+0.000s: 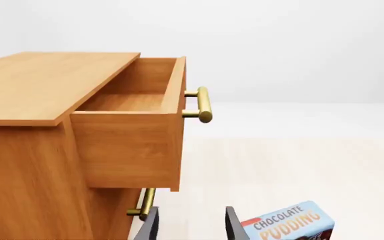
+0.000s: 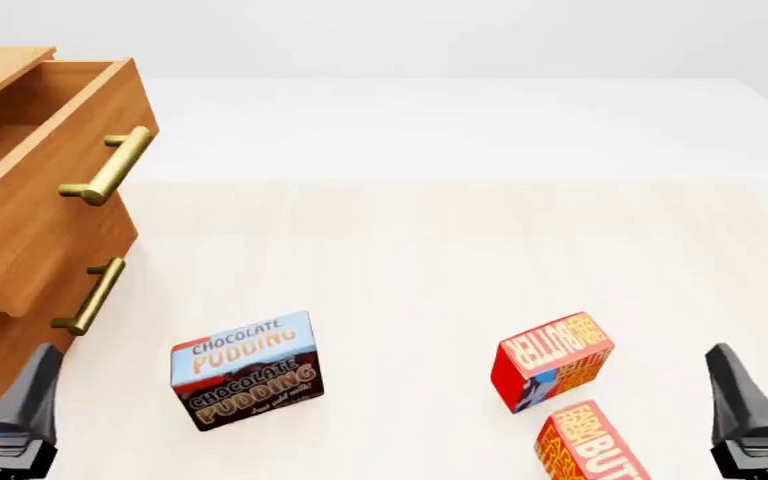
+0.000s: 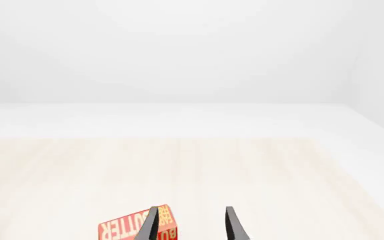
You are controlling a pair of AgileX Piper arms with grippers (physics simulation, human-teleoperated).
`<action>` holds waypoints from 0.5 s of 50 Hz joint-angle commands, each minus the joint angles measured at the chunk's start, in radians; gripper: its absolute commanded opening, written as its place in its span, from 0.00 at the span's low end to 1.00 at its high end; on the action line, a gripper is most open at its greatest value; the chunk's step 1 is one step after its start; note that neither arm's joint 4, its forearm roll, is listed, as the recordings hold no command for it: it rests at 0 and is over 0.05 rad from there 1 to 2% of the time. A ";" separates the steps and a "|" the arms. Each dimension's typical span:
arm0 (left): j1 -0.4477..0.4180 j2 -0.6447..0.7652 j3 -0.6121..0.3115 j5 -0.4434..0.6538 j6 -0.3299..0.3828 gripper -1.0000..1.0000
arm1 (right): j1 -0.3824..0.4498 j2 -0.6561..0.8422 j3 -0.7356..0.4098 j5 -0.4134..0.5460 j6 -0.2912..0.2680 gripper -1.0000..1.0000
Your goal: Put the bowl in the top drawer of the cabinet.
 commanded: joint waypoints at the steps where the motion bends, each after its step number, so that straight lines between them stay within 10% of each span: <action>1: 0.007 0.023 -0.003 0.004 -0.019 1.00 | 0.002 0.003 -0.003 -0.002 0.002 1.00; 7: 0.019 0.326 -0.073 -0.023 -0.193 1.00 | 0.001 0.001 -0.003 -0.004 0.003 1.00; 25: -0.249 0.462 -0.348 0.420 -0.169 1.00 | -0.004 0.000 -0.003 -0.004 0.008 1.00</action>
